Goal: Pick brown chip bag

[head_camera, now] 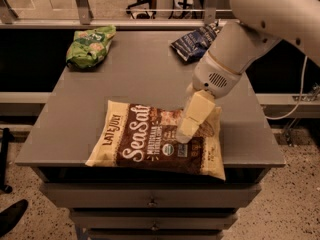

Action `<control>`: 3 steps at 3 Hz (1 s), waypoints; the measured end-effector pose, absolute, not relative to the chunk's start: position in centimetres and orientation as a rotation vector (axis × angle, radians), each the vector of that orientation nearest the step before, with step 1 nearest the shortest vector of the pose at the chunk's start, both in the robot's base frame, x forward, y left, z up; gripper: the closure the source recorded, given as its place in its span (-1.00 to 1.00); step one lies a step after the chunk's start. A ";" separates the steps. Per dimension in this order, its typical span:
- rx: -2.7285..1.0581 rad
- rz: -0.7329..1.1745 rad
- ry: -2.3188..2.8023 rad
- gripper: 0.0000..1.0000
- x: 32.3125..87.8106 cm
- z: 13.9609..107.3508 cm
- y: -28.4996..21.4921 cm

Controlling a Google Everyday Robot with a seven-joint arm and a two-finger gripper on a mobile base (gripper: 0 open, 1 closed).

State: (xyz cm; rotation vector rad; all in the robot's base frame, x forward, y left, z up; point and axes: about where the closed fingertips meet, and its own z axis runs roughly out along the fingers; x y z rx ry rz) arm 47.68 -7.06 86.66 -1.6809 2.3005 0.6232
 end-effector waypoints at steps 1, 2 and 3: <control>-1.680 0.704 2.298 -0.36 46.7 85.4 -5.3; -1.678 0.736 2.295 0.14 46.3 84.8 -4.5; -1.666 0.742 2.299 0.59 46.3 84.7 -4.4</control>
Offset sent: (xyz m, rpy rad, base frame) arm -0.0183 0.0311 -0.0261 0.0663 0.0824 0.0139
